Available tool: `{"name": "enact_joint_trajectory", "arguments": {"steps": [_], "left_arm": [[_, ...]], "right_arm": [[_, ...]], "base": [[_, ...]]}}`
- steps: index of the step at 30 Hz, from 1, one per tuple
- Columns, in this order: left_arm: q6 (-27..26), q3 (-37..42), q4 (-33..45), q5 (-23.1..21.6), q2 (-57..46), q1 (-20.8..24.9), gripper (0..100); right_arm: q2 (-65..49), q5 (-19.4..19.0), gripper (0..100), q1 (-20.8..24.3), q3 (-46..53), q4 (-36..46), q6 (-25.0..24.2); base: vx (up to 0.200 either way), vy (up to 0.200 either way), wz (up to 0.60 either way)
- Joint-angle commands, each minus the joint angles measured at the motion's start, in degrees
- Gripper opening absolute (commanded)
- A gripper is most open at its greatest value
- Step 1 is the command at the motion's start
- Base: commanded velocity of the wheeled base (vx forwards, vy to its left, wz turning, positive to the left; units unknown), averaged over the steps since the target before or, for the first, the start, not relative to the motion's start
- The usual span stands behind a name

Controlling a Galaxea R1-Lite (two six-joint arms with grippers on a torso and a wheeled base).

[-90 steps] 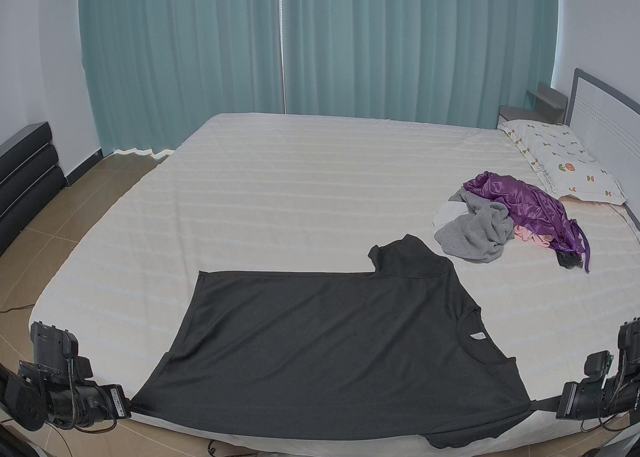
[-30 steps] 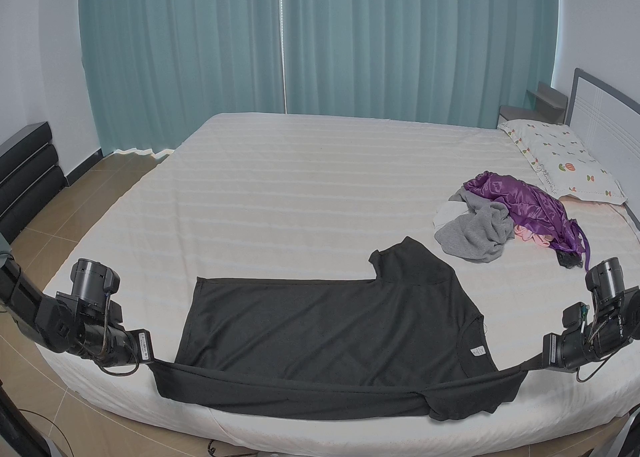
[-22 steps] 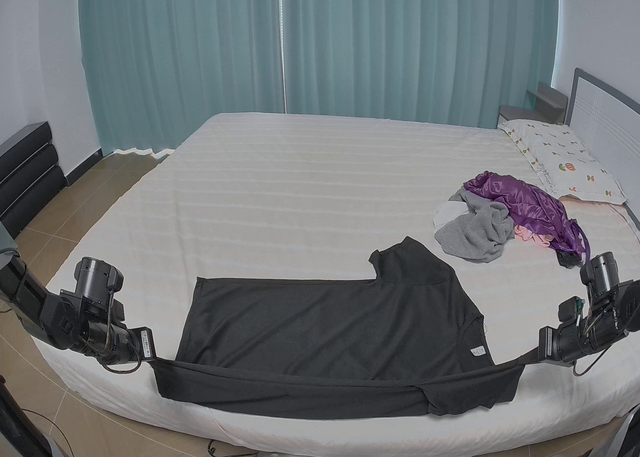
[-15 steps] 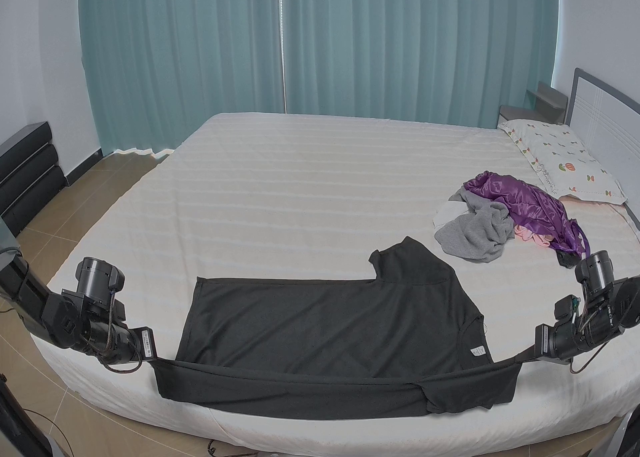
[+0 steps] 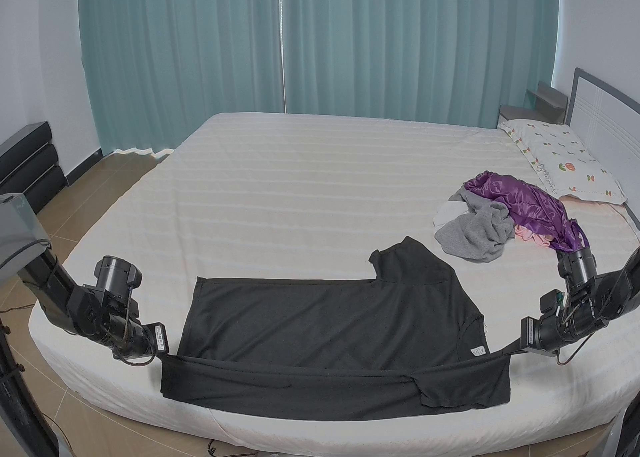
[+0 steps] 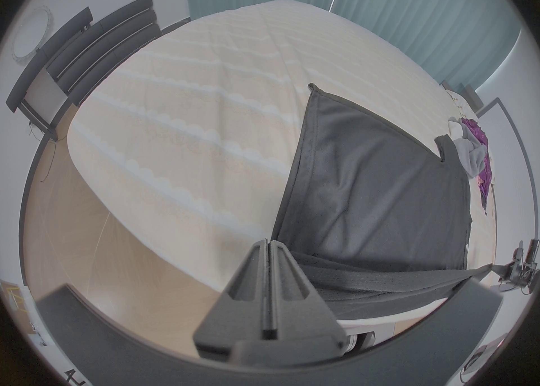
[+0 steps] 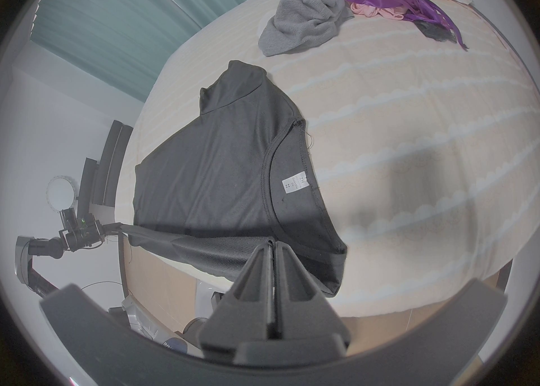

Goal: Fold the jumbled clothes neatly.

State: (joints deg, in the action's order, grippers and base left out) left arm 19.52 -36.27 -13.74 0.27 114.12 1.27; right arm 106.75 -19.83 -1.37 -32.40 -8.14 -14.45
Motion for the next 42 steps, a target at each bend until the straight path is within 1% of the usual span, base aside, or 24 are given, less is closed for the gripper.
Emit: {"name": "enact_joint_trajectory", "arguments": {"steps": [1,4,8,13,15,22,28,29,31,32,37,42], "left_arm": [[0.9,-3.4,-0.1,0.0,5.3,0.1,0],[0.9,-5.0,-0.1,0.0,7.5,0.1,0],[1.0,-6.1,-0.1,0.0,9.4,0.1,0],[1.1,-7.9,-0.1,0.0,11.3,0.1,0],[1.8,-8.6,-0.1,0.0,11.8,0.3,0],[3.1,-10.6,-0.1,0.0,13.3,0.6,0],[3.2,-10.9,-0.1,-0.3,13.2,0.7,0],[3.2,-10.9,-0.1,-0.3,13.2,0.7,100],[3.5,-10.9,-0.1,-0.4,13.2,0.7,100],[3.6,-10.9,-0.1,-0.4,13.2,0.7,100],[4.8,-11.0,-0.1,-0.6,12.6,0.7,100],[6.0,-11.0,-0.1,-0.9,11.1,0.2,100]], "right_arm": [[4.8,0.1,0,0.4,-2.4,-0.5,-0.1],[7.0,0.1,0,0.5,-4.2,-0.6,-1.5],[9.3,0.1,0,0.5,-6.2,-0.6,-1.8],[12.4,2.0,0,0.4,-8.5,-0.6,-2.0],[13.3,2.0,0,0.4,-9.2,-0.6,-2.0],[14.6,2.0,0,0.5,-10.8,-0.6,-2.1],[14.8,2.0,0,0.8,-11.9,-0.6,-3.7],[14.9,2.0,0,0.9,-11.9,-0.6,-3.7],[15.2,2.0,0,1.0,-11.9,-0.6,-3.7],[15.2,1.9,100,1.0,-11.9,-0.6,-3.8],[13.9,1.6,100,1.1,-12.0,-0.6,-4.8],[12.8,1.6,100,2.4,-11.5,-0.8,-5.8]], "base": [[0.000,0.000,0.00],[0.000,0.000,0.00],[0.000,0.000,0.00],[0.000,0.000,0.00],[0.000,0.000,0.00],[0.000,0.000,0.00],[0.000,0.000,0.00],[0.000,0.000,0.00],[0.000,0.000,0.00],[0.000,0.000,0.00],[0.000,0.000,0.00],[0.000,0.000,0.00]]}}
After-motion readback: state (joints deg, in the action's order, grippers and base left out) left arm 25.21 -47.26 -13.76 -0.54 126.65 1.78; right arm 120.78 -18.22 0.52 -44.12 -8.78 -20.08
